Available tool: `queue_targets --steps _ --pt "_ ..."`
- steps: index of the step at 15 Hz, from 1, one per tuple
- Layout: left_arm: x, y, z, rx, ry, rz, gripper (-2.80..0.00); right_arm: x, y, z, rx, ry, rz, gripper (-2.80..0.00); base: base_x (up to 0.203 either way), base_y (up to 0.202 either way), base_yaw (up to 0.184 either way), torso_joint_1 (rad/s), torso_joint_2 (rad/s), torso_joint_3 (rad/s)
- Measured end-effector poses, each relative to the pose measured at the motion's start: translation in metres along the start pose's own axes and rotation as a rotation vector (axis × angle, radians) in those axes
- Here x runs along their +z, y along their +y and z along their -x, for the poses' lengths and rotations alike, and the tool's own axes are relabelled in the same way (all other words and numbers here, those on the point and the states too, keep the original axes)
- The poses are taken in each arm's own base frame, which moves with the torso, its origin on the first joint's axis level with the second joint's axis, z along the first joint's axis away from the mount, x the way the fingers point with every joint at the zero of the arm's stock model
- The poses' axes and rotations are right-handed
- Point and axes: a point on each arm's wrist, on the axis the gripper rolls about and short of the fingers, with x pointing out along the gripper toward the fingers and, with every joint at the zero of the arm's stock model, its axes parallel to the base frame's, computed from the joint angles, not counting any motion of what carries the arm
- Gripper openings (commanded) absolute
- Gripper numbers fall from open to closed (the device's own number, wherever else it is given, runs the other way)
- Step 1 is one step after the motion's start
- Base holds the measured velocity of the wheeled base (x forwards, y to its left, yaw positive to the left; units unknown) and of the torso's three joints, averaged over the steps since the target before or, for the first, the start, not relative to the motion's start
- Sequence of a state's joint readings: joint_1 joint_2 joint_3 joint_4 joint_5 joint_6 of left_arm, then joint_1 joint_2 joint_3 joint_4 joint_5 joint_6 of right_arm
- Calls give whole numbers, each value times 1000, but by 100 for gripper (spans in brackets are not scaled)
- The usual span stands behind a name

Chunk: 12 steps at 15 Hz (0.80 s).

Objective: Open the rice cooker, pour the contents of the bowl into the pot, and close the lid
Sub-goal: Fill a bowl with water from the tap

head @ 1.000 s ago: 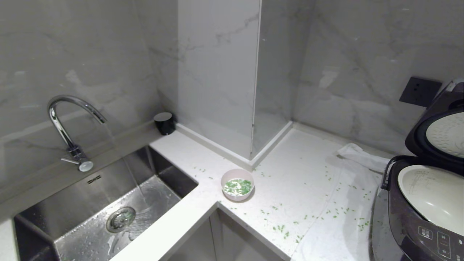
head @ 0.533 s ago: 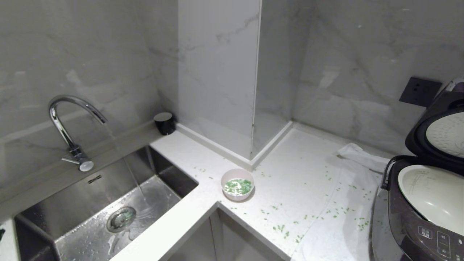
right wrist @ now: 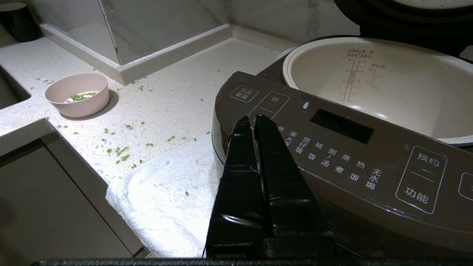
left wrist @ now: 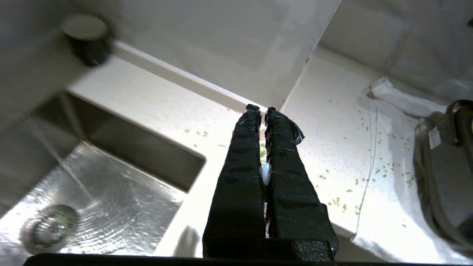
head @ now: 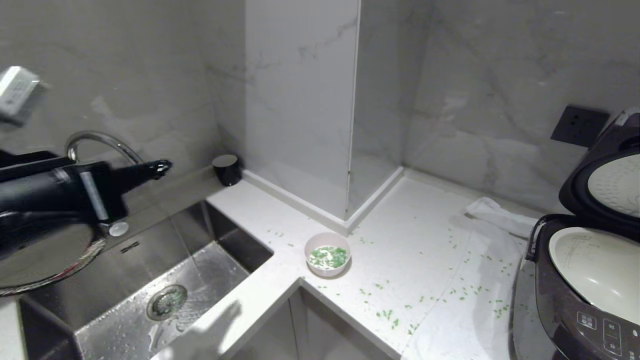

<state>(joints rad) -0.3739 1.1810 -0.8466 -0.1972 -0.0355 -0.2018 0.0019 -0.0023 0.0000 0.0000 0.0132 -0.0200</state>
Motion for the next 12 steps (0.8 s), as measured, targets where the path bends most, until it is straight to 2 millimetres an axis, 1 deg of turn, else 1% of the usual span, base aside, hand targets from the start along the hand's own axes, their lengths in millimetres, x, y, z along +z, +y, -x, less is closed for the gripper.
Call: queue_targets --steps 2,4,6,7,9,11,12 --pt "-7 -19 -54 3 91 17 -280 0 0 0 0 0 -1 -280 0 0 0 0 0 0" --pt "-31 -39 -107 11 203 19 -280 0 0 0 0 0 0 -280 0 0 0 0 0 0" --pt "-60 -52 -151 37 297 32 -280 0 0 0 0 0 -1 -280 0 0 0 0 0 0" --pt "-74 -56 -171 55 341 50 -280 0 0 0 0 0 -1 -280 0 0 0 0 0 0" --pt "-104 -61 -202 91 432 88 -280 0 0 0 0 0 0 -280 0 0 0 0 0 0" --pt "-133 -64 -226 114 507 97 -280 0 0 0 0 0 0 -280 0 0 0 0 0 0" --pt "-144 -65 -233 121 532 95 -128 0 0 0 0 0 0 -280 0 0 0 0 0 0"
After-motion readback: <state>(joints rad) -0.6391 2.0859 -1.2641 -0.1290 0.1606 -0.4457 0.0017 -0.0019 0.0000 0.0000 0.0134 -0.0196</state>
